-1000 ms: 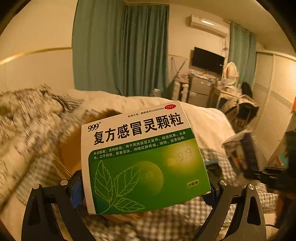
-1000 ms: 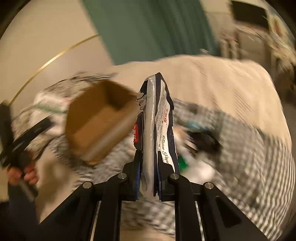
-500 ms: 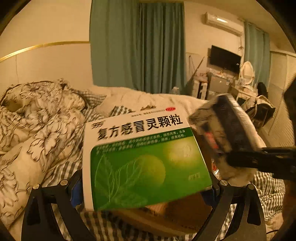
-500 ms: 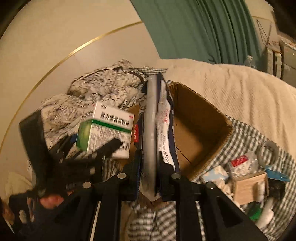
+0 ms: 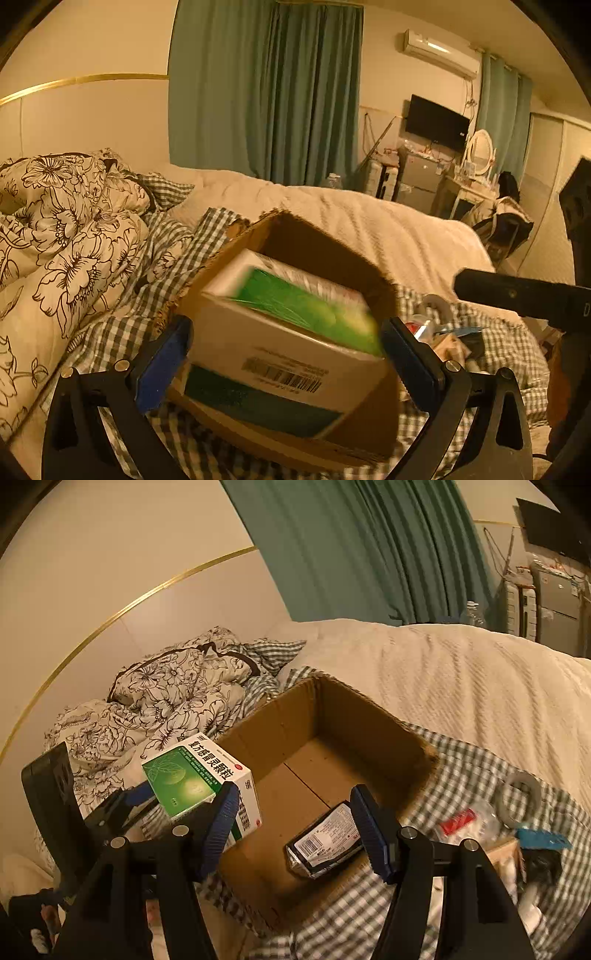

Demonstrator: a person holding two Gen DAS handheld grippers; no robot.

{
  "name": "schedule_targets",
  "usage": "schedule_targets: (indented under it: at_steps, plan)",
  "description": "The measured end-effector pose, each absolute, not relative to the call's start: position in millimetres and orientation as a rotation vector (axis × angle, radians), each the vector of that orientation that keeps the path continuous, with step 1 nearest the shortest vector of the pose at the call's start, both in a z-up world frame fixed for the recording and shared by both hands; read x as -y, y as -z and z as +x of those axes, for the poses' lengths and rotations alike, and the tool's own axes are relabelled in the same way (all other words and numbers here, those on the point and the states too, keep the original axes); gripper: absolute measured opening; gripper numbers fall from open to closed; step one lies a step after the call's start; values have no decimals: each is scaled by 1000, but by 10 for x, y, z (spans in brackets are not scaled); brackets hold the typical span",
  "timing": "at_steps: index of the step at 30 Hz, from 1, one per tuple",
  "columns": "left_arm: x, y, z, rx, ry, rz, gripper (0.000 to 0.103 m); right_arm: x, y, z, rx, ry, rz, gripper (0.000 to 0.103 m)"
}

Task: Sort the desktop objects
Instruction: 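Carry the green medicine box into the cardboard box with the left gripper while the right holds a packet, then lower the left gripper onto the white plush toy and grasp it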

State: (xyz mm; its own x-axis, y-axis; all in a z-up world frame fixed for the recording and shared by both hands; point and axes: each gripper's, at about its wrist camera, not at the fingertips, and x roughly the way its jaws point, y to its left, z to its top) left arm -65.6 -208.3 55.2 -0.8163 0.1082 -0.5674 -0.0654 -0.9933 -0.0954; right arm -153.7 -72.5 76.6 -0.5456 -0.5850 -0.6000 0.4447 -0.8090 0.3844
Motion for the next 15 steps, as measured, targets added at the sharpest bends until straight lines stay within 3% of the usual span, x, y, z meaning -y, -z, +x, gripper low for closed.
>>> schedule_targets:
  at_steps: [4, 10, 15]
  plan:
    - [1966, -577, -589, 70, -2928, -956, 103, 373, -856, -1283, 251, 2338, 1007, 63]
    - [1868, -458, -422, 131, -2951, -1055, 103, -188, -920, -772, 108, 2435, 1023, 64]
    - [1617, -250, -89, 189, -2873, -1048, 103, -823, -854, -508, 217, 2485, 1045, 70]
